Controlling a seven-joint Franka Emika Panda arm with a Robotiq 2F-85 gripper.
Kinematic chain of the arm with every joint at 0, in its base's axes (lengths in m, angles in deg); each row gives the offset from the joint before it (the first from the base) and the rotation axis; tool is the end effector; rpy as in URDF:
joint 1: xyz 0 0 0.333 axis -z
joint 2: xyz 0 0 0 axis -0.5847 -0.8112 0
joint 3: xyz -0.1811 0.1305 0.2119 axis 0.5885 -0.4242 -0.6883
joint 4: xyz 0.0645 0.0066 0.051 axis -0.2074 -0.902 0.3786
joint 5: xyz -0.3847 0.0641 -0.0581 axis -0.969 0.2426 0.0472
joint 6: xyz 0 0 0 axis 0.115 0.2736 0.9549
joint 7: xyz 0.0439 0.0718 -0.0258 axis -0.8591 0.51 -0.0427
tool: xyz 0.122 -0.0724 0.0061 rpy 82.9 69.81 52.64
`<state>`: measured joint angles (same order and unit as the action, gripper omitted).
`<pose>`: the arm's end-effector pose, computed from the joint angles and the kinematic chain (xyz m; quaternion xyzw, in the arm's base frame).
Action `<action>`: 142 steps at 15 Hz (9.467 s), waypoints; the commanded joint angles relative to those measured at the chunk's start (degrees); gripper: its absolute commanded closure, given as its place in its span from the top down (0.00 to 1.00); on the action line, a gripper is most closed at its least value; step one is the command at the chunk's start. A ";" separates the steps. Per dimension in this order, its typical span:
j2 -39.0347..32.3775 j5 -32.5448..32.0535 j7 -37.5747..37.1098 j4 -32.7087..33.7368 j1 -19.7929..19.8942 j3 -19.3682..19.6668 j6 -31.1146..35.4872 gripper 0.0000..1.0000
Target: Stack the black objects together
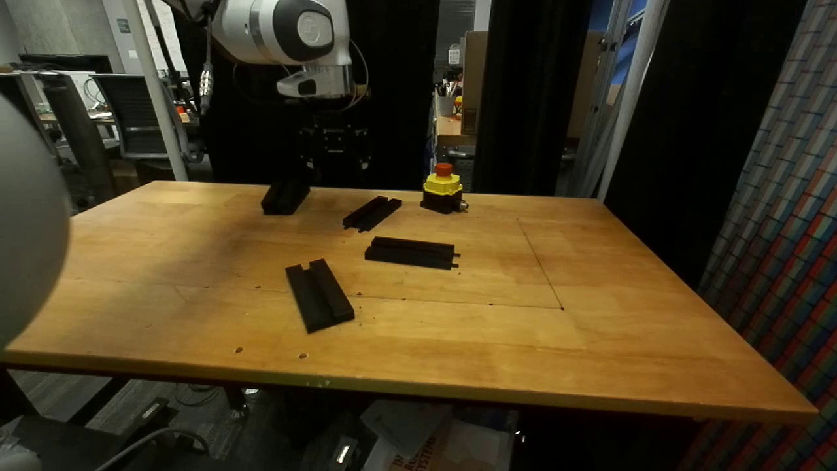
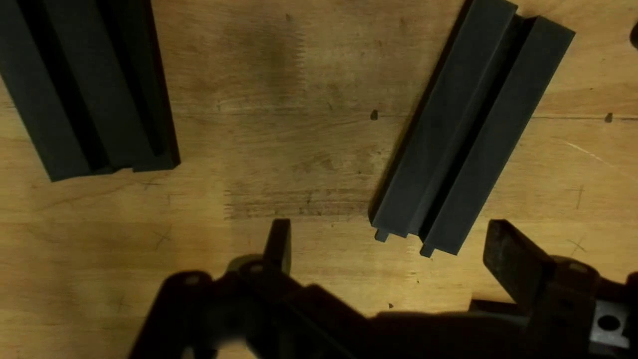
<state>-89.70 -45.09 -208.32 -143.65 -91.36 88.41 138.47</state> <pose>0.6554 0.0923 0.2594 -0.0874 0.9959 -0.0151 0.0182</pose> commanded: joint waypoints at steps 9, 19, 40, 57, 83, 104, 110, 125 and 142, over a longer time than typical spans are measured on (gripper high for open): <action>-18.17 19.82 -2.05 1.08 -6.40 11.88 -4.57 1.00; -18.68 18.58 -2.12 3.51 -3.50 10.91 -4.37 1.00; -18.32 17.39 -2.11 3.85 -1.51 8.82 -3.06 1.00; -18.36 17.54 -0.65 3.47 1.75 4.99 0.26 1.00; 13.92 -26.82 13.05 2.70 35.81 -53.49 32.06 0.45; 2.36 -19.20 -6.62 18.23 31.13 -53.98 10.61 0.45; -3.79 -9.46 -5.56 22.25 20.43 -36.22 4.43 0.45; -16.07 8.71 -2.16 32.71 8.45 -11.80 -9.64 0.45; -19.21 16.25 -1.63 28.91 3.21 -1.86 -9.39 0.45</action>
<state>-109.61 -28.83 -208.32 -114.65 -87.29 85.98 128.86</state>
